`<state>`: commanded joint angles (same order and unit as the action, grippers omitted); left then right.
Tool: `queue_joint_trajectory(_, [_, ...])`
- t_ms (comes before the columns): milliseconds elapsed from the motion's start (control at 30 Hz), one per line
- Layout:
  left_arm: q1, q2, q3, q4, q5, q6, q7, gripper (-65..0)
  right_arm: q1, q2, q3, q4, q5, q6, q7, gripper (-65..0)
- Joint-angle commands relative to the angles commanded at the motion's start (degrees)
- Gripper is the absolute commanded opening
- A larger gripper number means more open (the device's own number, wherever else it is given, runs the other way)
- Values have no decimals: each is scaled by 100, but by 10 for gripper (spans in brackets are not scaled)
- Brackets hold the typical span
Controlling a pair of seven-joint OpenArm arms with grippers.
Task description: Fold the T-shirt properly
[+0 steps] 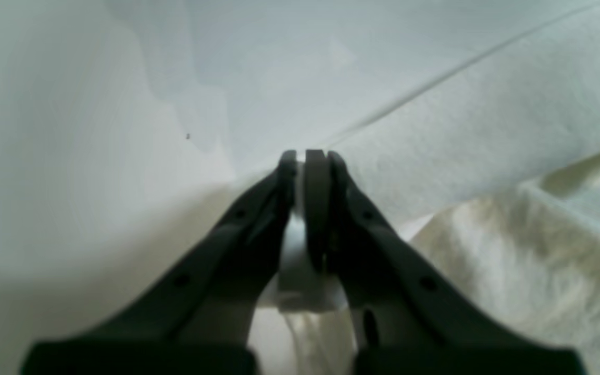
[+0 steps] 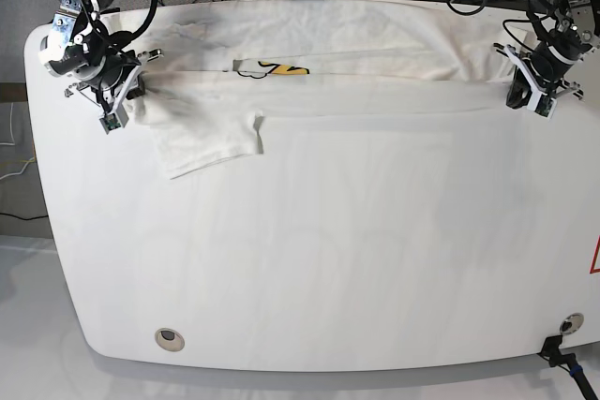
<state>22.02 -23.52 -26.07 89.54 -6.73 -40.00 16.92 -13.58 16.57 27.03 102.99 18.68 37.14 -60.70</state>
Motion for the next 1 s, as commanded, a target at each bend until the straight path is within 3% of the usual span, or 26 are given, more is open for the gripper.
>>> queue_joint_trajectory(67, [-18,-18,9,-26,343,0,0,-423,0,0,0,0,0,9,0,-372])
queue_joint_trajectory(167, [-202,-26,18,-44,703,0,0,-231,0,9,0,0,0,9,0,-323])
queue_joint_trajectory(233, [-308,-26,9,-44,888,0,9,-144,0,9,0,0,0,18,0,-323])
queue_joint_trajectory(300, [-325,-35,0,35,879,0,9,-102,9,9,0,0,0,18,0,-323])
queue_joint_trajectory(433, [-334,79,-237,501,782,0,9,-101,26,9,9,0,18,18,0,-323])
queue_joint_trajectory(533, [-325,123,-237,844,105,0,18,-101,53,0,9,0,26,18,0,-323])
queue_joint_trajectory(667, [-308,220,-18,1222,-703,0,800,-101,62,0,0,0,26,18,0,-323])
queue_joint_trajectory(767, [-299,484,202,1292,-905,0,1134,-114,62,-18,0,0,26,18,0,-324])
queue_joint_trajectory(867, [-105,765,484,1275,-888,0,1143,-233,70,-149,0,9,26,18,0,-324])
queue_joint_trajectory(1000, [-35,941,756,1275,-879,0,1143,-548,70,-193,0,9,26,18,0,-324])
